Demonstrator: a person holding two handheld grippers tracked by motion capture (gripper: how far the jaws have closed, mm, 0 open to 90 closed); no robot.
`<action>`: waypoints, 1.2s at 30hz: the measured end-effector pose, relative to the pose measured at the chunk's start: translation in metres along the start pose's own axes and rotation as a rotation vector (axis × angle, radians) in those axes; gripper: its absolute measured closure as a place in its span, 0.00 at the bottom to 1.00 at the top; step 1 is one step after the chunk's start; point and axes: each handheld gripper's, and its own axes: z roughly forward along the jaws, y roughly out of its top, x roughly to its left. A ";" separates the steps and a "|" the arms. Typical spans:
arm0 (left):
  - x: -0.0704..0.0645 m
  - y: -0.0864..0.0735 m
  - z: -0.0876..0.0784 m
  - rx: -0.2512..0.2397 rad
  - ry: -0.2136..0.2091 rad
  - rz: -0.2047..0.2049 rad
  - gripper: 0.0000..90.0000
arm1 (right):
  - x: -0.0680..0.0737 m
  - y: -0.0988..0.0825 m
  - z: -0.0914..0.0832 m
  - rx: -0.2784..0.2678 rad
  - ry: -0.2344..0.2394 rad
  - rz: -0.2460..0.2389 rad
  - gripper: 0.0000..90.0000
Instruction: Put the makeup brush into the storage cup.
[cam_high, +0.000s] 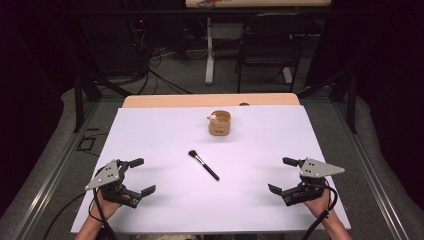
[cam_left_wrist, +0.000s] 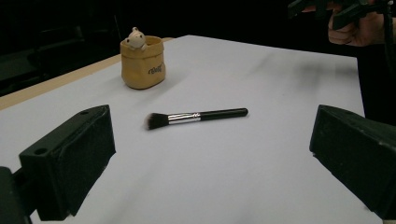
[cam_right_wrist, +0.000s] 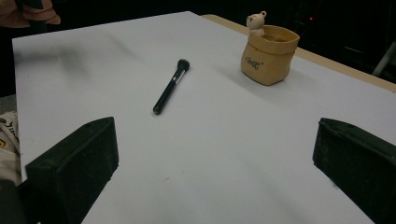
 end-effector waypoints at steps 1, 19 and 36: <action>0.000 0.000 0.000 0.000 0.000 0.000 0.00 | 0.000 0.000 0.000 0.000 0.000 0.000 0.00; 0.000 0.000 0.001 -0.001 -0.004 -0.002 0.00 | 0.004 0.007 0.019 0.030 0.027 -0.025 0.00; 0.000 0.000 0.001 0.002 -0.007 0.002 0.00 | 0.006 0.020 0.054 0.053 0.075 -0.041 0.00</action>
